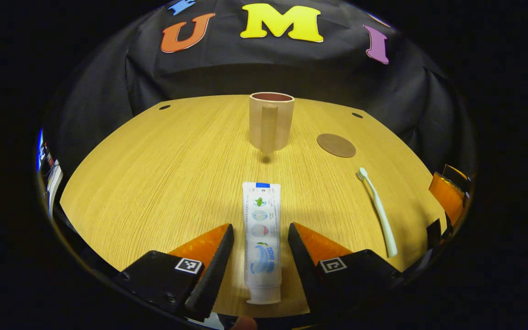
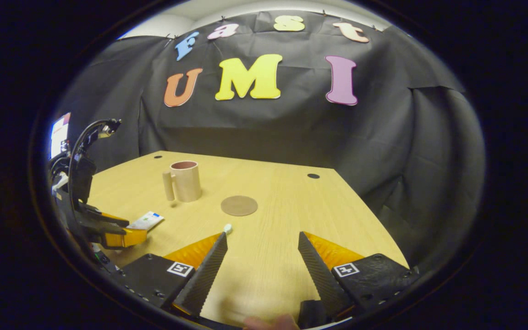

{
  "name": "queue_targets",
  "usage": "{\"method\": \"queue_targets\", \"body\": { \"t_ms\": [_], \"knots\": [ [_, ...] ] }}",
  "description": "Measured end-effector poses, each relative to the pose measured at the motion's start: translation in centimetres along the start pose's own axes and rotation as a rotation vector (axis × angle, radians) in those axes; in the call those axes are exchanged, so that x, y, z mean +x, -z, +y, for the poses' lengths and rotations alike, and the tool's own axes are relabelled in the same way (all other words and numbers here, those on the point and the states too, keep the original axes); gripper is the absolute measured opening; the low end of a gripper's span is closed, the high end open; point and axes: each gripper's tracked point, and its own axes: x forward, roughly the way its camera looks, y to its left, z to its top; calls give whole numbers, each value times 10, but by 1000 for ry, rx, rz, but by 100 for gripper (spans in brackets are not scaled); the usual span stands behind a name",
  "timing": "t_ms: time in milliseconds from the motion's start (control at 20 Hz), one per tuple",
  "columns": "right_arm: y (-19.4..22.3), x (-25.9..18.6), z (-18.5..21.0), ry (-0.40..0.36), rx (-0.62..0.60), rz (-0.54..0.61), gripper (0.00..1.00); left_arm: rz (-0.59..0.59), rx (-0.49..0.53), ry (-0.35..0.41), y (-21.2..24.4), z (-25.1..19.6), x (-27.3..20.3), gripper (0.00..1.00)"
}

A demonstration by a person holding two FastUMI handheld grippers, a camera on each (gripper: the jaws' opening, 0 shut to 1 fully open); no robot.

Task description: Put the toothbrush and toothpaste on the desktop into the cup, then pick up the cup and place it on the coaster on the desktop.

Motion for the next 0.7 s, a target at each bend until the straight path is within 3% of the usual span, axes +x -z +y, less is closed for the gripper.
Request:
{"method": "queue_targets", "body": {
  "t_ms": [50,100,250,500,700],
  "knots": [
    [2,1,2,-1,-4,4,95,6,10,-12,1,2,0,78],
    [4,3,5,-1,-5,9,95,8,5,-16,1,2,1,65],
    [9,10,11,-5,15,31,95,22,-15,-34,1,5,0,47],
    [26,26,41,-61,70,136,95,-3,-34,-35,-7,9,-6,40],
    [35,39,65,-79,48,177,95,-100,-37,-12,-32,10,-22,38]
  ]
}}
